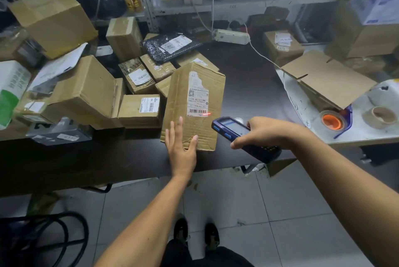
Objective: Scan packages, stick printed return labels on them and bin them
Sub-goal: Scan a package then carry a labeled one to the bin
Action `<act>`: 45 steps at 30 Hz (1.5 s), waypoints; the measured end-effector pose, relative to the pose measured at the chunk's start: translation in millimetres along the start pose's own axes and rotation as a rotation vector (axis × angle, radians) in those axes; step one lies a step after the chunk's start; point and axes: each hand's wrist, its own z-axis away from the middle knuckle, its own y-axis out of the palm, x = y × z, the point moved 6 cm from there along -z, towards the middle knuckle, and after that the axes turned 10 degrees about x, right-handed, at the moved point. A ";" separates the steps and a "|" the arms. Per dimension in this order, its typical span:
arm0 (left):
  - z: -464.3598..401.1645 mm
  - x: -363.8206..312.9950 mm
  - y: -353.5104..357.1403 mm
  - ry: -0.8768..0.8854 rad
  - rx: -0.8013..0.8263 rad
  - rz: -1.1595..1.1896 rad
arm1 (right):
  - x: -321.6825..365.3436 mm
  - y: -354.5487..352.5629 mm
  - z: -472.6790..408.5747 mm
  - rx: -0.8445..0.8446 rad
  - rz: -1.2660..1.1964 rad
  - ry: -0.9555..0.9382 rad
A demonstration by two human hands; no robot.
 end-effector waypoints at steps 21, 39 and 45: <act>12.5 32.4 -5.6 -0.057 -0.150 0.056 | 24.3 -1.5 -8.1 -0.028 0.167 -0.033; 25.7 38.3 -9.3 -0.092 -0.204 0.072 | 38.8 17.9 -0.9 -0.106 0.296 -0.111; 26.9 37.5 -18.1 -0.131 -0.210 0.101 | 25.2 18.1 -20.3 -0.212 0.066 -0.043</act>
